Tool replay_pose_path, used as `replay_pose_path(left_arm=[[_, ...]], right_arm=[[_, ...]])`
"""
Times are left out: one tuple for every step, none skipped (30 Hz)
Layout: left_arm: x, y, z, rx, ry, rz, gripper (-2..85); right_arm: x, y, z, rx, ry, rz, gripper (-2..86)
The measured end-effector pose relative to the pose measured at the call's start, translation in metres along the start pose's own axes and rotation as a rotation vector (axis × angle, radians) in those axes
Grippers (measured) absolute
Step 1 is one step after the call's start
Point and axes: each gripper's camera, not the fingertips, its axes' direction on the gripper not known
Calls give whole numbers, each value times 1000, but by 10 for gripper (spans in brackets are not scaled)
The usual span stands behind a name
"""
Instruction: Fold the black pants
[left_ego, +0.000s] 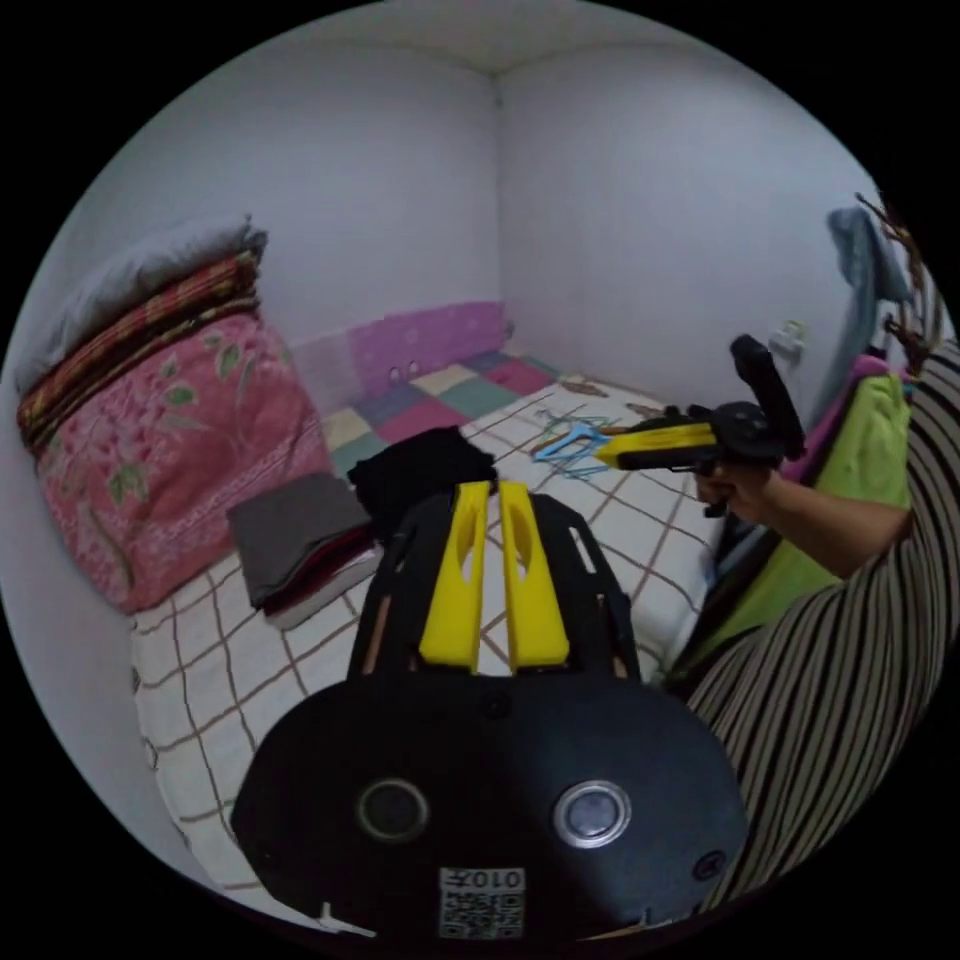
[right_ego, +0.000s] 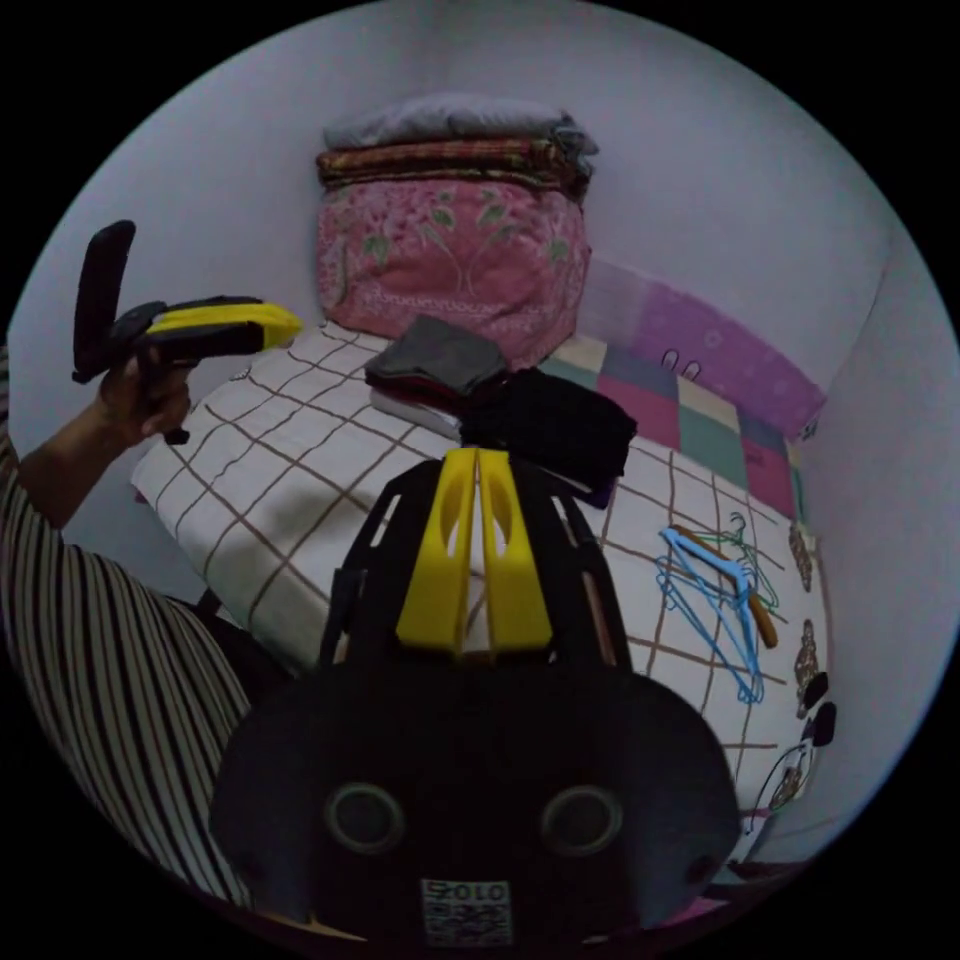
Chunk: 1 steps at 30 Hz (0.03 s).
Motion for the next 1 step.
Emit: replay_pose_path(left_arm=[[2,3,-7,3,-7,-2,-1]], right_arm=[[-17,5,-19,4,-12,8,28]])
